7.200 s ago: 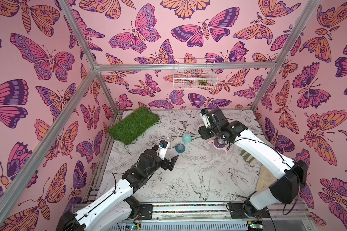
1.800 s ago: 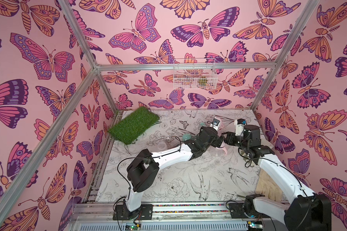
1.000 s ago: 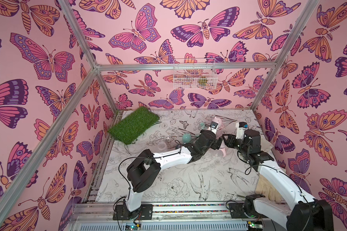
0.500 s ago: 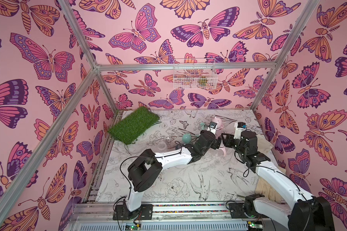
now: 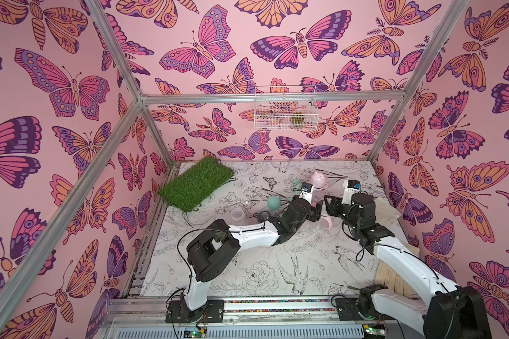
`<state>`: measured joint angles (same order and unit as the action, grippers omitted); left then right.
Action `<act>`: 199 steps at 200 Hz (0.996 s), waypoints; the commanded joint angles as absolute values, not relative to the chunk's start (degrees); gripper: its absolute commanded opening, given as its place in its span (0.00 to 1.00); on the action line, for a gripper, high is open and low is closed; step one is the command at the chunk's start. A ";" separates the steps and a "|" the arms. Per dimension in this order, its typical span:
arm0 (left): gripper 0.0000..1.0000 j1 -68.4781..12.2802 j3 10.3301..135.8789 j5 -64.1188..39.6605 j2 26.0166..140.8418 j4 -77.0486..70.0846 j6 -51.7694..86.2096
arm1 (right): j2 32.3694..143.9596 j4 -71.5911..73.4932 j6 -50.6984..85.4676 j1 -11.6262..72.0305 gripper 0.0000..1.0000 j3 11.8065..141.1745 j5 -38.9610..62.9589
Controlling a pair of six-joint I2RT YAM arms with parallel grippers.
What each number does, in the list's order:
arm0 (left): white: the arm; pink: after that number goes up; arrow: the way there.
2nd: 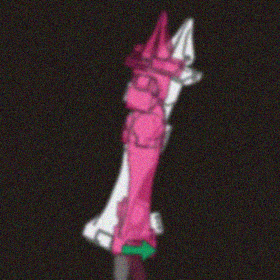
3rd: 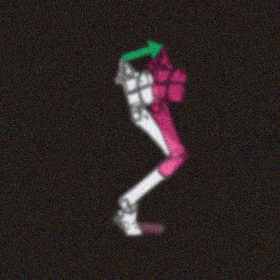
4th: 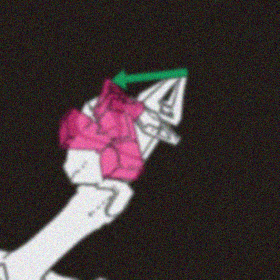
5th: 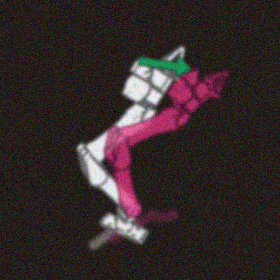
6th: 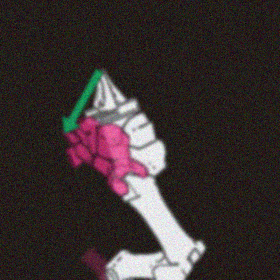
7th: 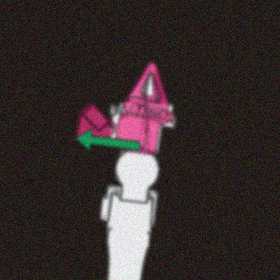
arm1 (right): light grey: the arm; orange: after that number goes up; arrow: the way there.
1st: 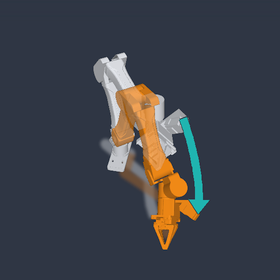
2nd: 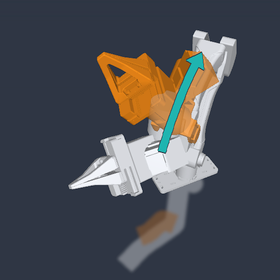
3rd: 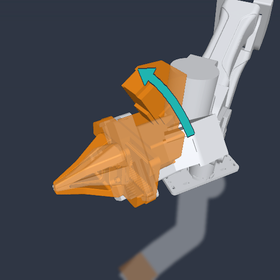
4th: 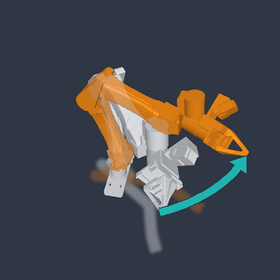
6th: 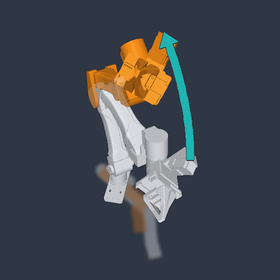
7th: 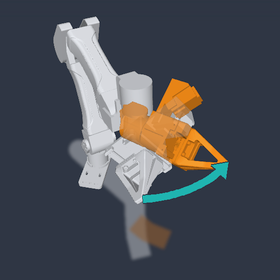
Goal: Assemble the baby bottles
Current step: Close the lid on the baby bottle.
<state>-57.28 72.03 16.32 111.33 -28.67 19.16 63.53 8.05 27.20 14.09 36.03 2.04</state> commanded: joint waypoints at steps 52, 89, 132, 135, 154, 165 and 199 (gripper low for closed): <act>0.72 -57.56 66.27 14.06 115.20 -15.51 17.52 | 66.45 -7.93 27.15 15.74 0.38 31.76 2.37; 0.73 -57.50 65.38 14.37 113.75 -16.13 17.28 | 63.78 -10.13 26.64 15.83 0.39 33.50 2.39; 0.90 -57.46 64.48 14.75 111.34 -16.08 16.29 | 62.84 -12.36 25.11 15.83 0.47 36.88 3.24; 0.92 -57.40 64.37 14.96 111.02 -16.08 16.15 | 62.87 -12.59 24.96 15.84 0.47 37.26 3.35; 0.95 -57.28 63.17 15.64 108.42 -15.87 15.16 | 63.57 -13.60 24.46 15.87 0.50 39.60 3.78; 0.96 -57.01 62.46 15.69 106.87 -15.58 14.63 | 63.93 -13.75 24.19 15.82 0.51 40.77 3.95; 0.98 -56.01 60.25 15.03 102.71 -14.40 13.64 | 65.11 -15.16 22.66 15.87 0.57 44.51 3.12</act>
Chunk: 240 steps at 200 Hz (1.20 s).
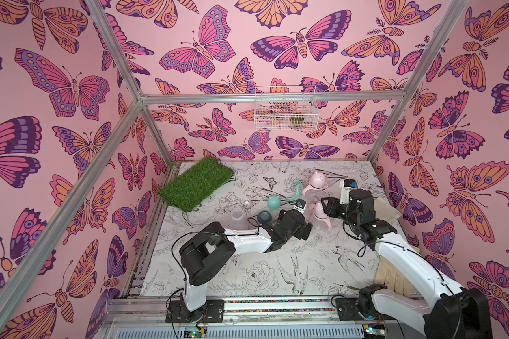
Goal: Assemble the baby bottles
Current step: Close the lid on the baby bottle, then pick up the baby bottle from the center of the board.
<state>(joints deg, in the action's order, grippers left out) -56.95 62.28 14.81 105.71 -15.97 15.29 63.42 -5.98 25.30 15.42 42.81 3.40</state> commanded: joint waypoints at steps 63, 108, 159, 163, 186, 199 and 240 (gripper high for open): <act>1.00 -55.08 58.03 13.84 99.82 -13.10 12.01 | 65.37 -15.68 20.48 15.87 0.65 49.10 0.45; 1.00 -54.89 57.41 13.54 98.88 -13.16 11.78 | 66.74 -16.66 18.84 15.82 0.68 52.38 -0.44; 1.00 -54.34 57.00 13.27 96.08 -12.32 11.36 | 69.38 -18.35 15.79 15.74 0.73 58.58 -0.27; 1.00 -54.25 56.91 13.27 95.76 -12.13 11.35 | 69.53 -18.44 15.53 15.76 0.73 59.11 -0.02; 1.00 -53.45 56.18 13.18 92.51 -10.42 10.65 | 70.37 -19.70 14.29 15.82 0.73 62.17 2.62; 1.00 -52.58 55.90 13.04 89.66 -8.07 10.21 | 70.87 -21.09 13.59 16.07 0.73 64.04 4.45; 1.00 -46.83 54.94 10.62 76.90 1.33 7.91 | 73.69 -25.84 11.28 21.36 0.75 69.93 5.62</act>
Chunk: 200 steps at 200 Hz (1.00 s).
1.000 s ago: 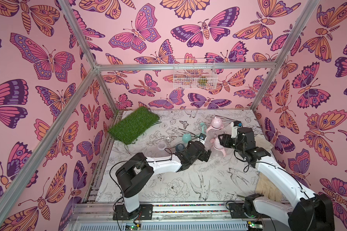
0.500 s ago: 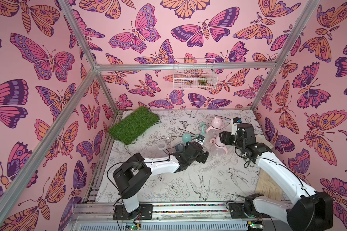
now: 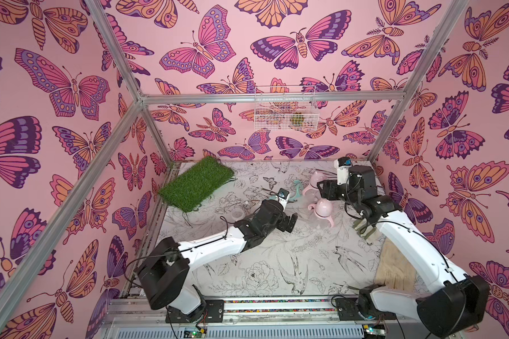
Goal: Assemble the baby bottles
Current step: Pick up the baby bottle from the center of the board.
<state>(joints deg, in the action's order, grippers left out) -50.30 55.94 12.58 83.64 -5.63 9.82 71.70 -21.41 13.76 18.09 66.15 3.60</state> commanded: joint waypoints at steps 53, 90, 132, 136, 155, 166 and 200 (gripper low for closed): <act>1.00 -35.97 50.63 12.30 58.79 10.99 8.62 | 81.23 -25.87 8.86 32.53 0.76 75.45 9.04; 1.00 -26.36 45.95 12.18 51.88 16.79 12.26 | 88.89 -23.72 8.96 37.59 0.75 78.97 15.34; 1.00 -11.45 41.20 5.49 49.21 17.99 19.43 | 99.09 -19.26 5.98 44.70 0.82 84.95 20.21; 1.00 -9.94 41.02 4.70 49.34 18.02 20.05 | 100.13 -18.97 5.75 45.17 0.83 85.71 20.40; 1.00 -4.06 39.23 2.55 50.45 15.76 22.09 | 104.81 -16.90 5.54 46.70 0.86 88.74 21.42; 1.00 -1.06 37.97 0.75 51.50 13.55 23.91 | 107.44 -15.33 5.49 47.04 0.88 90.08 21.87; 1.00 2.12 36.67 -2.26 55.39 9.51 25.93 | 112.98 -13.40 4.64 47.85 0.94 94.09 22.58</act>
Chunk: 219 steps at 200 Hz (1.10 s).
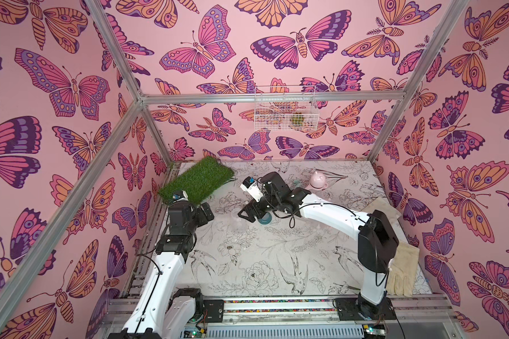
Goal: Assemble the baby bottles
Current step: Pick up the baby bottle from the center of the board.
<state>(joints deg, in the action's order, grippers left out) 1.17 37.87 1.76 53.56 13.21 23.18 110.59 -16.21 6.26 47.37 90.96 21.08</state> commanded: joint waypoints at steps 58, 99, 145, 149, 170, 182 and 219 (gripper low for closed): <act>1.00 2.26 35.61 -1.87 55.09 7.47 26.02 | 119.29 -15.27 2.29 49.50 0.97 99.65 19.59; 1.00 2.20 34.99 0.00 54.16 7.59 25.93 | 121.17 -18.47 0.32 51.05 0.96 100.83 17.46; 1.00 2.20 35.01 0.18 54.10 7.73 25.84 | 121.78 -17.99 1.11 51.67 0.91 98.32 14.50; 1.00 2.20 34.97 0.11 53.98 7.73 25.84 | 121.73 -17.74 1.26 51.61 0.91 98.14 14.19; 1.00 2.20 34.99 -0.47 54.27 7.60 25.75 | 122.14 -16.97 1.32 51.59 0.89 97.97 13.27; 1.00 2.22 35.04 -0.85 54.30 7.52 25.75 | 122.78 -17.07 1.16 51.61 0.89 98.47 13.15; 1.00 2.21 35.02 -1.58 54.28 7.48 25.58 | 124.18 -17.50 1.23 51.65 0.86 99.71 12.66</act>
<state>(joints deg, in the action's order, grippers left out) 1.87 35.83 -0.64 54.76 8.56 26.00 122.52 -17.19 1.43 51.48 98.26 13.82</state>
